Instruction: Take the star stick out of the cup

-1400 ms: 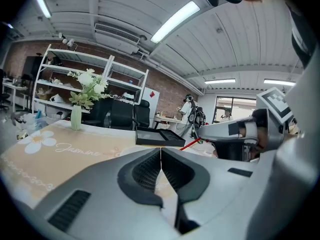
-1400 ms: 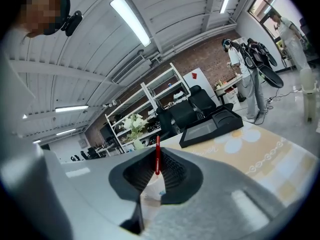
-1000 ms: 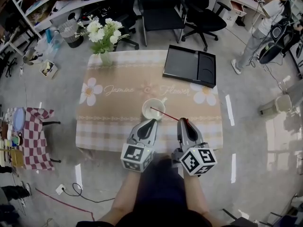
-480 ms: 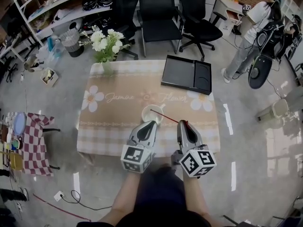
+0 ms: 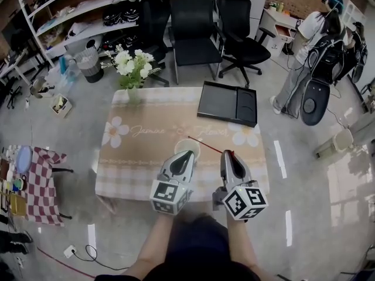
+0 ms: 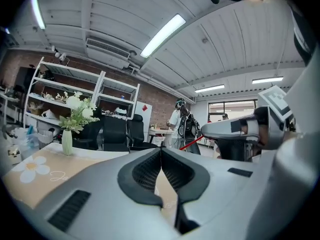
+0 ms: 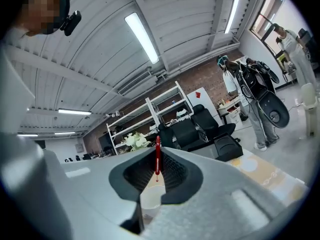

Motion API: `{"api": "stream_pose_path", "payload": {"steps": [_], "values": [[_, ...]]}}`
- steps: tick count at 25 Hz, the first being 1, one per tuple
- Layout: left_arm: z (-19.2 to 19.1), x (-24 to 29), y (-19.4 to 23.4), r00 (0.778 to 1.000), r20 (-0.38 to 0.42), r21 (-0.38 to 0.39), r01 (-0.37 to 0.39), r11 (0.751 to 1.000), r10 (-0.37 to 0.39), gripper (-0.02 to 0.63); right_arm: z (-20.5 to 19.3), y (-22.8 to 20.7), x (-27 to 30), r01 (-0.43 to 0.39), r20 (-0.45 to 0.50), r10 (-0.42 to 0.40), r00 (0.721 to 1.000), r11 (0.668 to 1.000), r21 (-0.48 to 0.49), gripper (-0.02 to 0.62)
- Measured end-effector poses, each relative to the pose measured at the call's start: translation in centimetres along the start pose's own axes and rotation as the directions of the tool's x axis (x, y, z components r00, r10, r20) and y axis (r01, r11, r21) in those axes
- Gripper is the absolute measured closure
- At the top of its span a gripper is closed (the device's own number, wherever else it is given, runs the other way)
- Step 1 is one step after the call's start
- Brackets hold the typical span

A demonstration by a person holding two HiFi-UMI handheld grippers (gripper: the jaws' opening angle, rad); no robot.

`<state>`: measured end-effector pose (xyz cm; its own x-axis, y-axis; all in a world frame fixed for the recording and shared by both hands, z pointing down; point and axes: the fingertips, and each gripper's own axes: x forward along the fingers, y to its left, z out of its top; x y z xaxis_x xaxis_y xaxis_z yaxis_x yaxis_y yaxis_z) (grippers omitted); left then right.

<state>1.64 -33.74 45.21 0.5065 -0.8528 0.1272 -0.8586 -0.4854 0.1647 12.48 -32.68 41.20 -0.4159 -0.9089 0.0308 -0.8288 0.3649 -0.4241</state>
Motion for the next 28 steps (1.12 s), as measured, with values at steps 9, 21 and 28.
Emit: {"api": "stream_pose_path", "payload": {"steps": [9, 21, 28], "values": [[-0.1, 1.9, -1.7, 0.998, -0.009, 0.011, 0.067, 0.998, -0.067, 0.594, 1.2, -2.6, -0.9, 0.068, 0.044, -0.068, 0.997, 0.998, 0.0, 0.58], [-1.4, 5.1, -6.8, 0.979, -0.052, 0.02, 0.199, 0.98, -0.198, 0.594, 2.9, -7.5, -4.8, 0.208, 0.099, -0.209, 0.973, 0.978, 0.023, 0.58], [-2.2, 6.1, -9.7, 0.961, -0.08, 0.014, 0.267, 0.964, -0.265, 0.594, 3.3, -9.4, -6.9, 0.267, 0.102, -0.268, 0.958, 0.963, 0.031, 0.58]]}}
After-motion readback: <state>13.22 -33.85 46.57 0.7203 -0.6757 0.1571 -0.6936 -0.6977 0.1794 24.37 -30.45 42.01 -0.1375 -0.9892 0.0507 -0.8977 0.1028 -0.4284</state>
